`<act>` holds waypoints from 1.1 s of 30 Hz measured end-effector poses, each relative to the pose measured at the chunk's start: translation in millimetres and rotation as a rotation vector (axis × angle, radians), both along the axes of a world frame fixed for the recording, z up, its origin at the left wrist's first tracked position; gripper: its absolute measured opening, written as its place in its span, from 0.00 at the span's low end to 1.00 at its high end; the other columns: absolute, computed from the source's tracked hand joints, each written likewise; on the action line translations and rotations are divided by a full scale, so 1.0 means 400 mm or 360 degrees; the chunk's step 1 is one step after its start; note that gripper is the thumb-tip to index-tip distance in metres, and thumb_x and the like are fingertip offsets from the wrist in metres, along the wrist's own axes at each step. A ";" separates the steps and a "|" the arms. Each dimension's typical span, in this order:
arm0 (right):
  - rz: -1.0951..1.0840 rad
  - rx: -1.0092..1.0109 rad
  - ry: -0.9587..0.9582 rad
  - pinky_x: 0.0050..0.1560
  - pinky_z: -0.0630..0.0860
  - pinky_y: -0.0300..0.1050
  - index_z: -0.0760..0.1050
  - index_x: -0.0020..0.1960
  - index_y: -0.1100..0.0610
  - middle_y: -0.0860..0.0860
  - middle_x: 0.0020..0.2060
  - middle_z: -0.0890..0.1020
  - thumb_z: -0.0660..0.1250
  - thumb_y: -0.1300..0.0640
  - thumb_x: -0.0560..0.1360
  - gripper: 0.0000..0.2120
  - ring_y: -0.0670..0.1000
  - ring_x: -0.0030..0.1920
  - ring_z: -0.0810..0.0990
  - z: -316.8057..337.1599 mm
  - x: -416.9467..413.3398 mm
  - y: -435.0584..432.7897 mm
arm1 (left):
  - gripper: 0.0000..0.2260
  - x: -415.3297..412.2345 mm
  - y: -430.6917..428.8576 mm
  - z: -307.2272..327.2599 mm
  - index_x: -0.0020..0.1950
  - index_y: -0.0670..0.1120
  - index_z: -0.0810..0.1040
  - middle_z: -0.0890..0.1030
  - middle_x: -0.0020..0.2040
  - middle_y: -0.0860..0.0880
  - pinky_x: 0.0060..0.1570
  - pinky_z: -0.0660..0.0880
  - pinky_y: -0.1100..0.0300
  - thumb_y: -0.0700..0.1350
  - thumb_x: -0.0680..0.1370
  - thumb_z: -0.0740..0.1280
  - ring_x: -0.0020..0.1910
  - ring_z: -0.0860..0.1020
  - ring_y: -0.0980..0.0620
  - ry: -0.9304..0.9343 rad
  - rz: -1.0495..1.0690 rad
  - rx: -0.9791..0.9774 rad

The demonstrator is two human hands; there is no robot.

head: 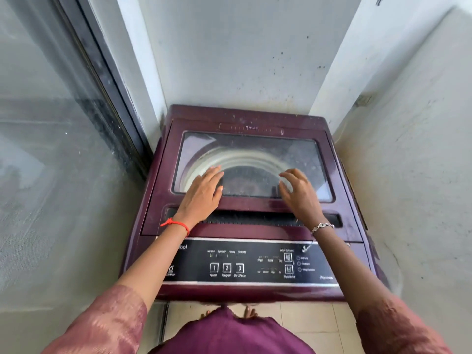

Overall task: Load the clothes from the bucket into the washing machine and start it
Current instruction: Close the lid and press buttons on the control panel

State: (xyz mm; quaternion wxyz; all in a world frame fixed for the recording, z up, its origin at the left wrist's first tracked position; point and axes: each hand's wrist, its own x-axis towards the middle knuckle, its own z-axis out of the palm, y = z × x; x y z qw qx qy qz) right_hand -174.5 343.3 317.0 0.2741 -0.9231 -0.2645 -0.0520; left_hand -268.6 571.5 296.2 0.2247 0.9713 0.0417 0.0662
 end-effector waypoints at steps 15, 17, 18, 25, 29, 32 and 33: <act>0.0179 -0.0171 -0.0060 0.67 0.67 0.52 0.75 0.61 0.64 0.59 0.62 0.76 0.65 0.59 0.75 0.16 0.59 0.65 0.72 -0.061 0.047 -0.042 | 0.23 0.019 0.012 -0.053 0.77 0.49 0.53 0.52 0.77 0.54 0.75 0.46 0.56 0.50 0.82 0.52 0.76 0.49 0.57 0.0081 0.0048 0.0329; 0.0176 -0.0169 -0.0062 0.66 0.67 0.51 0.74 0.62 0.64 0.59 0.62 0.75 0.65 0.59 0.76 0.16 0.58 0.65 0.72 -0.062 0.047 -0.043 | 0.23 0.018 0.010 -0.054 0.77 0.50 0.53 0.52 0.77 0.54 0.75 0.46 0.56 0.50 0.82 0.52 0.76 0.49 0.57 0.0085 0.0059 0.0339; 0.0173 -0.0166 -0.0062 0.66 0.67 0.51 0.74 0.62 0.63 0.59 0.62 0.75 0.65 0.59 0.76 0.16 0.58 0.65 0.72 -0.062 0.047 -0.043 | 0.23 0.017 0.010 -0.053 0.76 0.50 0.53 0.53 0.77 0.54 0.75 0.46 0.56 0.50 0.82 0.52 0.76 0.49 0.57 0.0081 0.0066 0.0339; 0.0176 -0.0311 -0.0037 0.71 0.58 0.47 0.67 0.69 0.59 0.55 0.68 0.69 0.59 0.53 0.79 0.21 0.55 0.71 0.64 -0.066 0.049 -0.042 | 0.23 0.014 0.003 -0.053 0.77 0.50 0.52 0.51 0.77 0.55 0.74 0.45 0.56 0.50 0.82 0.51 0.76 0.48 0.57 0.0103 0.0077 0.0312; 0.0147 -0.0441 0.0030 0.75 0.47 0.48 0.58 0.74 0.54 0.52 0.74 0.60 0.53 0.49 0.80 0.23 0.51 0.76 0.53 -0.077 0.049 -0.041 | 0.23 0.011 0.003 -0.054 0.77 0.51 0.49 0.48 0.77 0.56 0.74 0.43 0.58 0.51 0.82 0.50 0.76 0.46 0.58 0.0134 0.0078 0.0302; 0.0138 -0.0487 0.0067 0.75 0.45 0.47 0.55 0.75 0.53 0.51 0.75 0.57 0.51 0.48 0.80 0.24 0.50 0.76 0.50 -0.082 0.050 -0.042 | 0.23 0.012 0.005 -0.055 0.77 0.52 0.48 0.47 0.77 0.57 0.73 0.41 0.60 0.51 0.82 0.50 0.75 0.45 0.60 0.0141 0.0091 0.0288; 0.0137 -0.0503 0.0075 0.75 0.44 0.47 0.55 0.75 0.53 0.50 0.76 0.56 0.50 0.47 0.81 0.24 0.50 0.76 0.50 -0.082 0.052 -0.041 | 0.23 0.013 0.006 -0.055 0.77 0.53 0.48 0.47 0.76 0.57 0.73 0.41 0.61 0.51 0.82 0.50 0.75 0.44 0.61 0.0139 0.0094 0.0286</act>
